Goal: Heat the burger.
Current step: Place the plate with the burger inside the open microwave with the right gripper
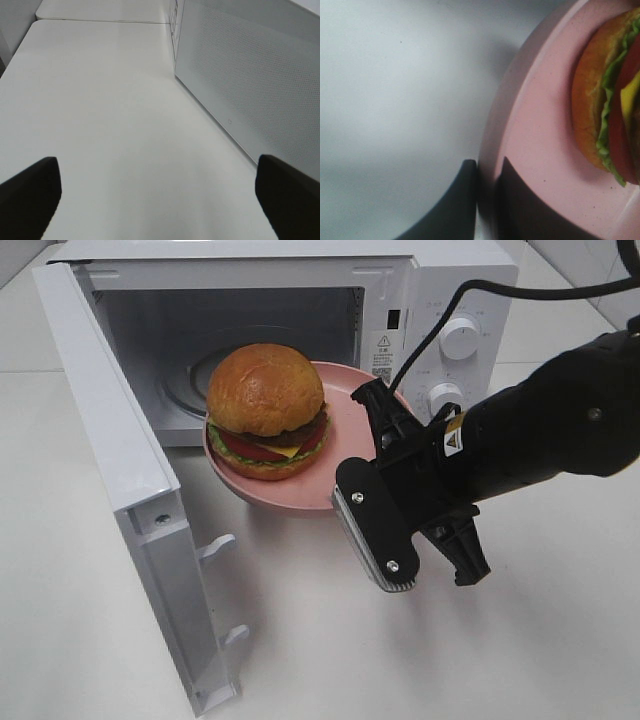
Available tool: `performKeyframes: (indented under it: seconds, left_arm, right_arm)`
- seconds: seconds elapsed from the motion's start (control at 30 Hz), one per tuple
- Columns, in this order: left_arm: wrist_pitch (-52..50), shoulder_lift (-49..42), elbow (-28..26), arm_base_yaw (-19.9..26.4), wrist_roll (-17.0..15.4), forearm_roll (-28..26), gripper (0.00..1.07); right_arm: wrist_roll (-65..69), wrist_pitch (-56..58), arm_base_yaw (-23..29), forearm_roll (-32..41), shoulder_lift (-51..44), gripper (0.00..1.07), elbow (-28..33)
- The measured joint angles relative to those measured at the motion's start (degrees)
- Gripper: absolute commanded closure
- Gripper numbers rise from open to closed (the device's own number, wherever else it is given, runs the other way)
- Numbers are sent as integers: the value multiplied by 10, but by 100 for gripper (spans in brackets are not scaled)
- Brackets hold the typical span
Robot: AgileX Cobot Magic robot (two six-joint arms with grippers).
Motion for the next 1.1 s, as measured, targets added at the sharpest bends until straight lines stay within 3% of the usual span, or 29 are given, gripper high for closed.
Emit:
performKeyframes:
  seconds: [0.63, 1.1]
  left_arm:
    - [0, 0, 0, 0, 0, 0, 9]
    - [0, 0, 0, 0, 0, 0, 9]
  right_arm:
    - [-41, 45, -2, 32, 105, 107, -136]
    - [3, 88, -2, 32, 172, 107, -255]
